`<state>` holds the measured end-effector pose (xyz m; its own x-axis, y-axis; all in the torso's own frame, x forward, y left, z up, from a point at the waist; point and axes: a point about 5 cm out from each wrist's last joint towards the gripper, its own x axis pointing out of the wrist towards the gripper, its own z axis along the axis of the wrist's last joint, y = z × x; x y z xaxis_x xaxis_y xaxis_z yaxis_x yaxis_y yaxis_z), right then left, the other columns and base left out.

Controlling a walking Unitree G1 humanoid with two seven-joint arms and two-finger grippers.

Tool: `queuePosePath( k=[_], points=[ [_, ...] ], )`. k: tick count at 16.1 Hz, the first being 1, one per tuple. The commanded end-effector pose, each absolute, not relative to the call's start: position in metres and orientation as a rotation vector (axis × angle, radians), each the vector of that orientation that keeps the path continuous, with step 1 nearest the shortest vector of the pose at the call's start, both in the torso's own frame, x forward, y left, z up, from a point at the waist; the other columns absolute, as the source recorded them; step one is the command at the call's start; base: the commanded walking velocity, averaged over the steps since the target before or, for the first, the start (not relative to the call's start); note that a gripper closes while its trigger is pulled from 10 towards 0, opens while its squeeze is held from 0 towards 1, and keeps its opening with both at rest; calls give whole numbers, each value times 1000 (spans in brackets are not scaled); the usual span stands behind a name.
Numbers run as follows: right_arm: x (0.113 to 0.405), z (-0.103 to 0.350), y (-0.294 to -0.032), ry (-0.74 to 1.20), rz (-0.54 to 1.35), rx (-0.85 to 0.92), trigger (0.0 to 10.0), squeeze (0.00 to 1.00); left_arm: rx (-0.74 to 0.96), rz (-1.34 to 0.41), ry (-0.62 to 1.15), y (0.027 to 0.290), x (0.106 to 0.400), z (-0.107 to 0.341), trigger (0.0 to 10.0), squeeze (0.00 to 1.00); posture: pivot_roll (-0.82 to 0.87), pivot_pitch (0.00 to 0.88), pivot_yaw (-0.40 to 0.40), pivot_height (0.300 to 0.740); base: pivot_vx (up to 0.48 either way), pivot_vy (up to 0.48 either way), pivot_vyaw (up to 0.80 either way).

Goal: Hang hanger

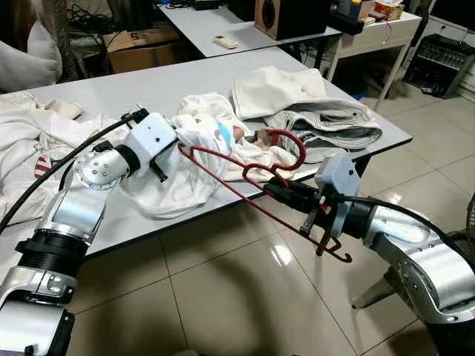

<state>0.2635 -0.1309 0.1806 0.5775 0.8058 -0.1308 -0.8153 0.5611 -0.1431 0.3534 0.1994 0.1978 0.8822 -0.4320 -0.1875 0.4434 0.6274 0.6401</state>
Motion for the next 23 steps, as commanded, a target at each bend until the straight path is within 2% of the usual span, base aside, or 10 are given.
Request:
queuePosePath(
  k=[1,4,7,8,12,14,17,18,20,23],
  points=[
    [261,187,-132,28,965,-205,10000,0,715,-481,17,203,356,204,0,0,-135,24,57,740,0,0,0],
    [252,183,-129,73,1039,-205,10000,0,538,-472,-32,196,358,221,0,0,-141,11,62,740,0,0,0],
    [260,164,-128,196,967,-253,10000,0,478,-510,-65,186,351,233,0,0,-137,6,60,740,0,0,0],
    [268,156,-132,256,861,-240,10000,0,490,-508,-71,187,347,239,0,0,-130,2,55,740,0,0,0],
    [274,166,-138,214,774,-160,10000,0,638,-472,-20,205,341,237,0,0,-130,2,55,740,0,0,0],
    [269,182,-132,144,804,-71,10000,0,716,-372,10,220,342,237,0,0,-132,0,58,740,0,0,0],
    [257,192,-120,90,928,-3,10000,0,679,-348,-7,219,344,241,0,0,-132,0,58,740,0,0,0],
    [254,191,-116,89,949,-5,10000,0,638,-375,-23,210,345,241,1373,0,-132,0,58,740,0,0,0],
    [256,189,-116,93,935,-2,10000,0,625,-392,-26,205,346,240,1725,0,-135,0,56,740,0,0,0],
    [298,188,-153,110,520,32,10000,0,622,-323,-21,221,354,248,863,0,-129,0,52,740,0,0,0]
  ],
)
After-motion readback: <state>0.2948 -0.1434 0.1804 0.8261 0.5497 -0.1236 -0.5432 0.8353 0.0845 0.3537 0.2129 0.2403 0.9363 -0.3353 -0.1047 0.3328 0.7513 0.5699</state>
